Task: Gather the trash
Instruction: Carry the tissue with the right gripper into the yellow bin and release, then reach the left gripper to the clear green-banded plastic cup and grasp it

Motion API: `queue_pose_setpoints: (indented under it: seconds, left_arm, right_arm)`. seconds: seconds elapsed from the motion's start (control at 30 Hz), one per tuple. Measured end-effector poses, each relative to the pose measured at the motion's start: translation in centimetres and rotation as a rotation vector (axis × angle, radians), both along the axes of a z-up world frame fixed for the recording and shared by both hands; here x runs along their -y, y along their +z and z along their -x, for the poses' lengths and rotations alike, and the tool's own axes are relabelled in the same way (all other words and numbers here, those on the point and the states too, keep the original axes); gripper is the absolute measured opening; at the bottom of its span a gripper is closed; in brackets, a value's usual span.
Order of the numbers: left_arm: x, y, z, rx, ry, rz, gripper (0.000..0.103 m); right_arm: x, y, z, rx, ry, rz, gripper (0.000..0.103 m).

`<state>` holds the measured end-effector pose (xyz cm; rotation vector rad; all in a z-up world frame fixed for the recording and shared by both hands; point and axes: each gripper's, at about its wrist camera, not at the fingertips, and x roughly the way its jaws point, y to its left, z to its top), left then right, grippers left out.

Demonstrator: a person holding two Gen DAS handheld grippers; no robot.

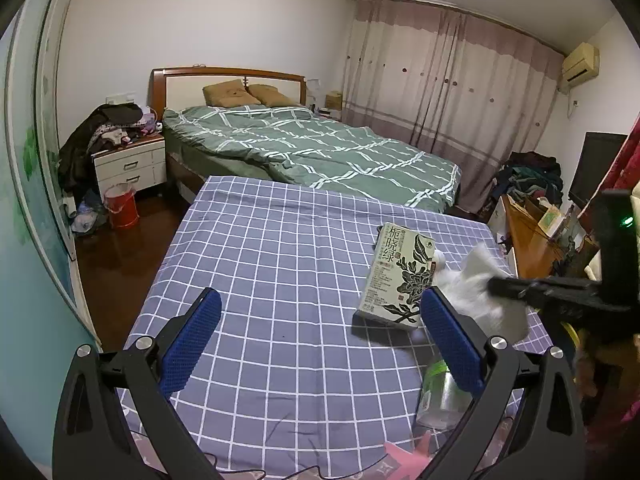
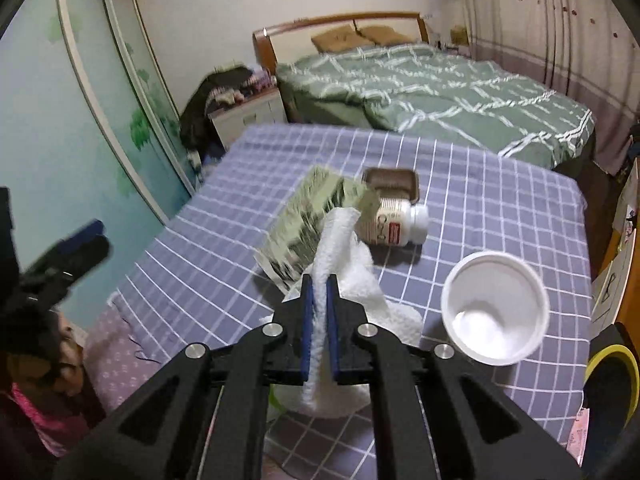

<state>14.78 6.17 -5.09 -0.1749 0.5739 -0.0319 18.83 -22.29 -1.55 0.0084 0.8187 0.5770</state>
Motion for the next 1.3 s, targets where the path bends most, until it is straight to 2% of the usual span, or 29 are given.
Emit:
queue_pose_setpoints:
  seconds: [0.23,0.43,0.73,0.9,1.0,1.07,1.13,1.17,1.3]
  left_arm:
    - [1.7,0.5,0.4,0.004,-0.043,-0.026,0.098]
    - [3.7,0.6,0.3,-0.003,-0.089,-0.048,0.098]
    - [6.9,0.3,-0.7,-0.022,-0.163,-0.074,0.098]
    - [8.4,-0.1,-1.2,-0.044,-0.191,-0.086,0.098]
    - [9.1,-0.3,-1.5,-0.053,-0.202,-0.094,0.098]
    - [9.6,-0.3,-1.6,-0.058,-0.21,-0.1,0.098]
    - [10.0,-0.4,-1.7,-0.061,-0.217,-0.105,0.098]
    - [10.2,-0.3,-1.9,-0.063,-0.224,-0.107,0.098]
    - [10.9,-0.4,-2.1,-0.071,-0.245,-0.109,0.098]
  right_arm:
    - [4.7,3.5,2.4,0.096,-0.098,-0.065,0.007]
    - [11.7,3.8,3.8,0.137,-0.296,-0.062,0.007]
    - [24.2,-0.8,5.2,0.071,-0.686,0.001,0.007]
    - [28.7,-4.2,5.1,0.006,-0.817,0.044,0.009]
    - [29.9,-5.5,5.1,-0.016,-0.865,0.068,0.009]
    - [30.5,-6.2,5.0,-0.025,-0.886,0.072,0.015]
    - [30.8,-6.4,5.2,-0.02,-0.909,0.08,0.035]
    - [30.9,-6.4,5.2,-0.014,-0.917,0.082,0.038]
    - [31.2,-6.3,5.8,-0.003,-0.929,0.075,0.039]
